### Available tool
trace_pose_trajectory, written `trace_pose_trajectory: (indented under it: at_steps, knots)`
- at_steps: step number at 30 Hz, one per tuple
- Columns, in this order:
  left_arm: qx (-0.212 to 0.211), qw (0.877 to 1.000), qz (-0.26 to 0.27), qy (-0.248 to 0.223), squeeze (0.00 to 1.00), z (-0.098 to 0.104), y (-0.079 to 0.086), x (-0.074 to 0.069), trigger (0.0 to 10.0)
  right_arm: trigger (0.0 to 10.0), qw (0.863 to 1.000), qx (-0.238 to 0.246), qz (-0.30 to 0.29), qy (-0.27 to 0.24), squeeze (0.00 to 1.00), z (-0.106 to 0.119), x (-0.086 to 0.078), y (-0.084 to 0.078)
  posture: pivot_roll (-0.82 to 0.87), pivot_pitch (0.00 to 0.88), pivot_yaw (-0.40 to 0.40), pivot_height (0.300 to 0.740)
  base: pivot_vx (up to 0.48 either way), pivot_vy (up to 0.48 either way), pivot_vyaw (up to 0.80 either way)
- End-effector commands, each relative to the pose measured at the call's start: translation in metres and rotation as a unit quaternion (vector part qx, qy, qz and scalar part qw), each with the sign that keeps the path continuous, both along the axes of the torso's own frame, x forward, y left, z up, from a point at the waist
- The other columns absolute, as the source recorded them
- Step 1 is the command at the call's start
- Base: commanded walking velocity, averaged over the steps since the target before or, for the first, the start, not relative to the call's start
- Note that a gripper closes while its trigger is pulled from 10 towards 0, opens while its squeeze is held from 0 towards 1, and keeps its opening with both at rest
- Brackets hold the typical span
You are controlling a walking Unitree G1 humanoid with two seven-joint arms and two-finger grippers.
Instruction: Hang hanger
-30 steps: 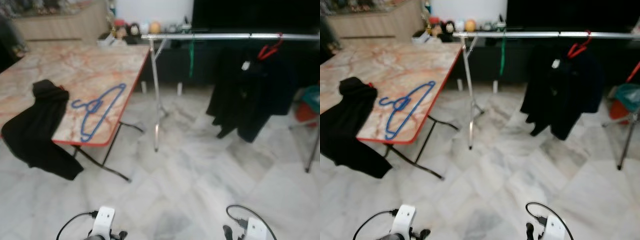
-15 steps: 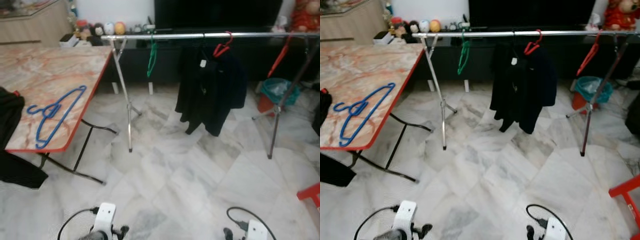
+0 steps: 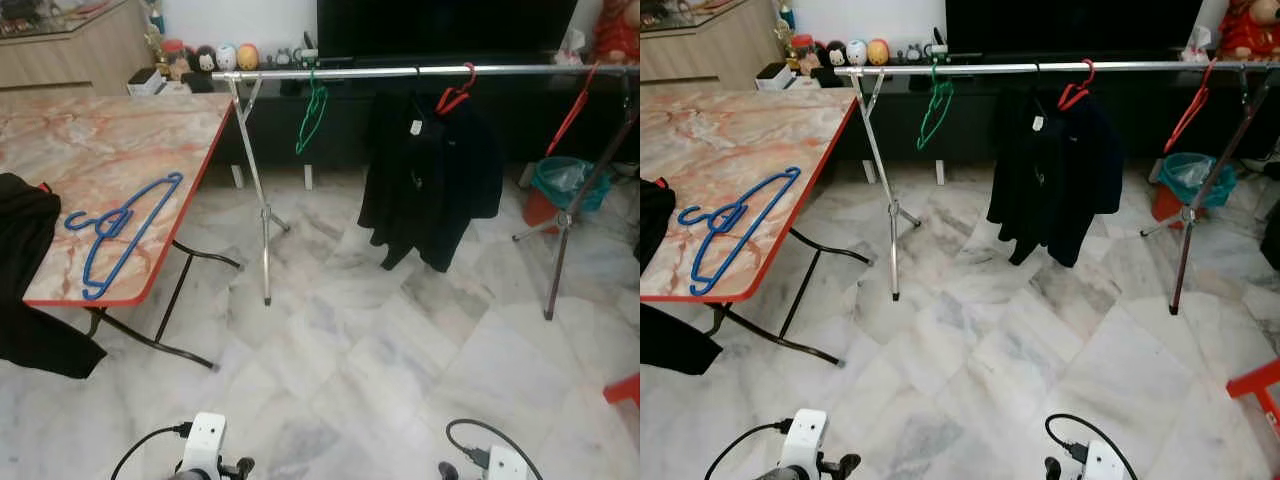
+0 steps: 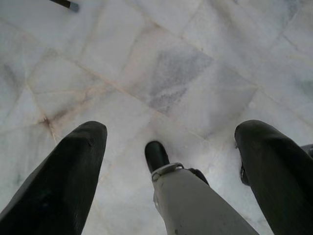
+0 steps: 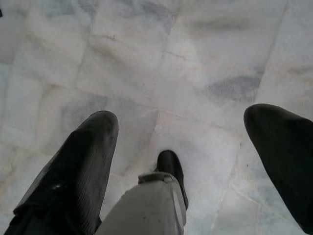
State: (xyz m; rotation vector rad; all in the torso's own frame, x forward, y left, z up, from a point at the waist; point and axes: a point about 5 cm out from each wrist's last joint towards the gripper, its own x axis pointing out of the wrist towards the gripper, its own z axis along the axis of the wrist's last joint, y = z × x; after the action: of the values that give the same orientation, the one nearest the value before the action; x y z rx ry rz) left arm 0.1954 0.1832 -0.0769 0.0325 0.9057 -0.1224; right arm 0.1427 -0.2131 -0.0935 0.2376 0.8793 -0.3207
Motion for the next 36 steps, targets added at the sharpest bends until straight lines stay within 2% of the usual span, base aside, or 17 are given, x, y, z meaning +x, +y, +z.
trace_pose_trajectory:
  at_steps: [1,6,9,13,27,34,36]
  knots:
    - [0.005,1.000,-0.001,0.009,0.00,-0.0025,0.0012,-0.0046,10.0,10.0,1.000,0.002,0.006,0.010,0.00,-0.0019,-0.0032,0.0023,-0.05,0.000,0.042,0.740,0.259,0.000,0.00]
    - [0.005,1.000,-0.001,0.010,0.00,-0.0027,0.0010,-0.0050,10.0,10.0,1.000,-0.003,0.017,0.009,0.00,-0.0014,-0.0021,0.0020,-0.05,0.000,0.042,0.740,0.259,0.000,0.00]
    - [0.005,1.000,-0.001,0.010,0.00,-0.0027,0.0014,-0.0052,10.0,10.0,1.000,-0.002,0.025,0.007,0.00,-0.0010,-0.0009,0.0027,-0.05,0.000,0.040,0.740,0.259,0.000,0.68]
    - [0.005,1.000,-0.002,0.010,0.00,-0.0025,0.0023,-0.0050,10.0,10.0,1.000,0.003,0.010,0.010,0.00,-0.0016,-0.0017,0.0030,-0.05,0.000,0.039,0.740,0.273,0.000,0.00]
    - [0.005,1.000,-0.001,0.011,0.00,-0.0026,0.0024,-0.0051,10.0,10.0,1.000,-0.007,0.029,0.007,0.00,-0.0005,0.0003,0.0026,-0.05,0.000,0.036,0.740,0.292,0.000,0.00]
    - [0.006,1.000,0.001,0.016,0.00,-0.0042,0.0028,-0.0081,10.0,10.0,0.999,-0.002,0.032,0.004,0.00,-0.0006,0.0013,0.0058,-0.05,0.000,0.036,0.740,0.299,0.000,0.71]
    - [0.007,1.000,0.000,0.018,0.00,-0.0046,0.0026,-0.0088,10.0,10.0,1.000,0.004,0.017,0.003,0.00,-0.0012,0.0003,0.0070,-0.05,0.000,0.038,0.740,0.298,0.000,0.00]
